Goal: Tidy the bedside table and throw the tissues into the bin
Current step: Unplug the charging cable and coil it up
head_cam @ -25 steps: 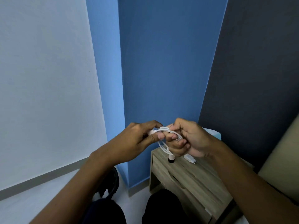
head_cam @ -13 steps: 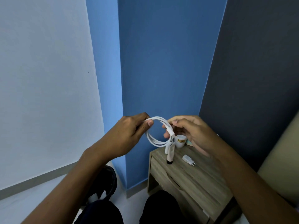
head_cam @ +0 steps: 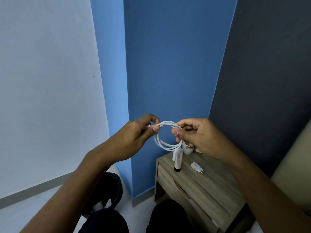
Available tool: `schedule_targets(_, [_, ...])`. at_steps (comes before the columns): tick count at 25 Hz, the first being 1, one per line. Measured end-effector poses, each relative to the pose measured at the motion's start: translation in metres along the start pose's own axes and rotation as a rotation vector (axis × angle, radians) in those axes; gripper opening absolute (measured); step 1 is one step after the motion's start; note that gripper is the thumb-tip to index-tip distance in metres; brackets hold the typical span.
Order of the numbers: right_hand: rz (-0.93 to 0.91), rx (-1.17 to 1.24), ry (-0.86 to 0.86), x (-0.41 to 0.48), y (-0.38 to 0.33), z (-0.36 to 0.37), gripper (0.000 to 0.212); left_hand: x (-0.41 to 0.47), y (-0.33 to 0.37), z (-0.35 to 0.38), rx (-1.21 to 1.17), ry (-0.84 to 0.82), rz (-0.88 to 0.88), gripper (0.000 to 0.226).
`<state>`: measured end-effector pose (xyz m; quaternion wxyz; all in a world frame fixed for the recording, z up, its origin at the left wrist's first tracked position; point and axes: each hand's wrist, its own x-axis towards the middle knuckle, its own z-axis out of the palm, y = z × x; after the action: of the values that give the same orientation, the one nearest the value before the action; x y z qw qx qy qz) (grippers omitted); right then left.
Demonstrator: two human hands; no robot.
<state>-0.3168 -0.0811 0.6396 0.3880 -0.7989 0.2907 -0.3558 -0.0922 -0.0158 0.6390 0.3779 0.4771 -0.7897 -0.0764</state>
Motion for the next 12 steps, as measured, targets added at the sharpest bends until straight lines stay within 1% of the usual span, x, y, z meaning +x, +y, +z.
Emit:
schedule_targets(3, [-0.031, -0.102, -0.019, -0.001, 0.001, -0.004, 0.017, -0.002, -0.002, -0.006, -0.021, 0.012, -0.004, 0.022])
schedule_targets(8, [-0.052, -0.239, -0.05, -0.001, 0.002, -0.006, 0.023, -0.001, -0.007, -0.007, 0.111, 0.072, 0.04, 0.023])
schedule_targets(12, [-0.066, -0.259, -0.004, 0.0, 0.008, -0.006, 0.022, -0.002, -0.015, -0.008, 0.115, 0.132, -0.03, 0.022])
